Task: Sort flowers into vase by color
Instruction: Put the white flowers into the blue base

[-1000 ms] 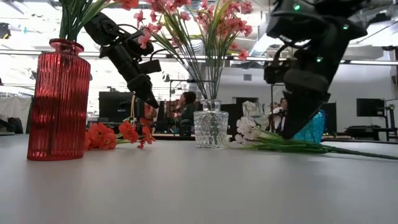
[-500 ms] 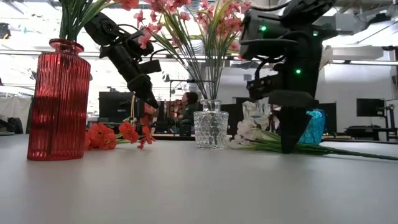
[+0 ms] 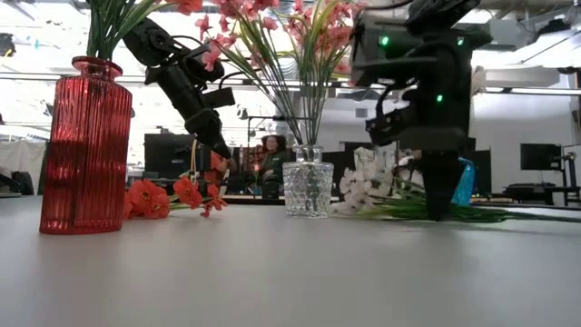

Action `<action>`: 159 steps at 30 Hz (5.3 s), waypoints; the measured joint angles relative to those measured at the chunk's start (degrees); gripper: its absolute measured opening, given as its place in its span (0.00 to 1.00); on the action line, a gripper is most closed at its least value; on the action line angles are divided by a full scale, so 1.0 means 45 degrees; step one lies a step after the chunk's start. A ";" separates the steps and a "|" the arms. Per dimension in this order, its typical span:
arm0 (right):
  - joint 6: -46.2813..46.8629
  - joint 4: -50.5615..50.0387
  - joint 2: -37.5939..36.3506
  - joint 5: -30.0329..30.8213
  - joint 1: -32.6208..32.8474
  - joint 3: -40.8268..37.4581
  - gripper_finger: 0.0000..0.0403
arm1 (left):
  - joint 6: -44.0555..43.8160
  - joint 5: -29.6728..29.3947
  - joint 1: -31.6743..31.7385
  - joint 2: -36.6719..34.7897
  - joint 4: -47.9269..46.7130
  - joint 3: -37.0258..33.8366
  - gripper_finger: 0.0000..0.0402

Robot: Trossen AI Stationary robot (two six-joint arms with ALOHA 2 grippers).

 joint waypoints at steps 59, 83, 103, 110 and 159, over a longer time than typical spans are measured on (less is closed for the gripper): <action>0.2943 -0.3983 -0.8736 1.8210 0.4078 0.0026 0.10 | -0.3479 0.1591 0.1025 -0.7606 0.1953 -0.5666 0.30; -1.0251 0.7960 -0.7189 1.0150 0.2346 0.0026 0.10 | -0.3687 0.1610 0.1020 -0.7601 0.2754 -0.5671 0.30; -1.4508 1.2958 -1.3538 0.8633 0.1520 -0.6208 0.10 | -0.3792 0.1610 0.1020 -0.7601 0.2676 -0.5671 0.30; -1.6338 1.4423 -1.5862 0.8794 0.1119 -0.7763 0.10 | -0.3823 0.1609 0.1020 -0.7601 0.2686 -0.5671 0.30; -1.2704 1.3416 -1.4857 0.7563 -0.3237 -0.8548 0.11 | -0.3609 0.1605 0.1021 -0.7601 0.2686 -0.5671 0.30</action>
